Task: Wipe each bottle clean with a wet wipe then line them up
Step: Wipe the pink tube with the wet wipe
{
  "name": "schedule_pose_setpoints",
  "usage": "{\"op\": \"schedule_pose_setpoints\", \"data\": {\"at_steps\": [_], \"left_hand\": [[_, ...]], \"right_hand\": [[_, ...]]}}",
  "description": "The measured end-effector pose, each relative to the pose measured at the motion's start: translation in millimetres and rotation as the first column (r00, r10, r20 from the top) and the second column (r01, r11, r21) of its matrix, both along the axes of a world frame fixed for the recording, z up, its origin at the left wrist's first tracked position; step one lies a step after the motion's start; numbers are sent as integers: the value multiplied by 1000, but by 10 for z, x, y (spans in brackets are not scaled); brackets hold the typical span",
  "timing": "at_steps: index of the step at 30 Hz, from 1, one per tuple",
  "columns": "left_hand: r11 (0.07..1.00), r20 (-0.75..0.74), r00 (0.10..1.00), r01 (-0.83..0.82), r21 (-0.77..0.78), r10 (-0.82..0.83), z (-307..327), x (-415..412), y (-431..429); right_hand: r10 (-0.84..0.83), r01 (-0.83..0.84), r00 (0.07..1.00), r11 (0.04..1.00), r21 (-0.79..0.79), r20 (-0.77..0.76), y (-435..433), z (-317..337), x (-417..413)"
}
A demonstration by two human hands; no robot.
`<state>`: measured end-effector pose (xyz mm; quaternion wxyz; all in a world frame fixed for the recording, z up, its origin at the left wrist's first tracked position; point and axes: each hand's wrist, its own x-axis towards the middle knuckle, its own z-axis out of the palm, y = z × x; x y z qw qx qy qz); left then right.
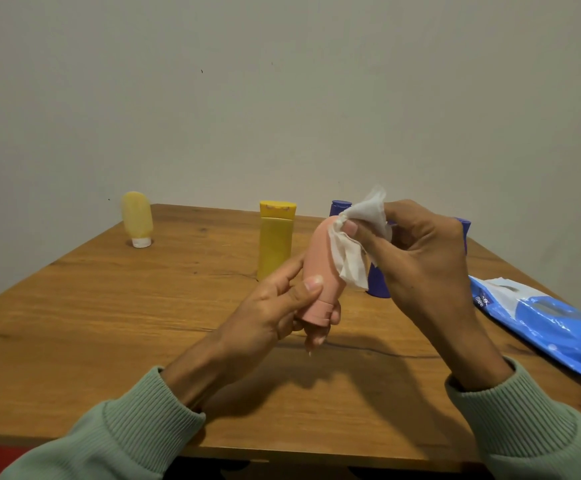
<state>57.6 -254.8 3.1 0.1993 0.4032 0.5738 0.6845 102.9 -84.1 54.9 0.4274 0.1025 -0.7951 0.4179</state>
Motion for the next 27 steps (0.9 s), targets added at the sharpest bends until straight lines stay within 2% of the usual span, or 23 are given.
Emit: {"op": "schedule_pose_setpoints", "data": {"at_steps": [3,9,13,19,24,27], "left_hand": [[999,22,1000,-18,43,17,10,4,13],[970,175,983,-85,226,46,53,-9,32],[976,161,987,-40,213,5,48,12,31],[986,131,991,-1,168,-21,68,19,52],[956,233,972,-100,277,34,113,0,111],[954,245,969,-98,284,26,107,13,123]], "right_hand": [[31,-33,999,998,51,37,-28,23,2],[131,-143,986,982,120,104,-148,-52,25],[146,-147,986,989,15,79,-110,-22,31],[28,-27,999,998,-62,25,-93,-23,32],[128,-127,977,992,-15,170,-131,-22,36],[152,-148,974,988,-35,169,-104,-11,33]]}}
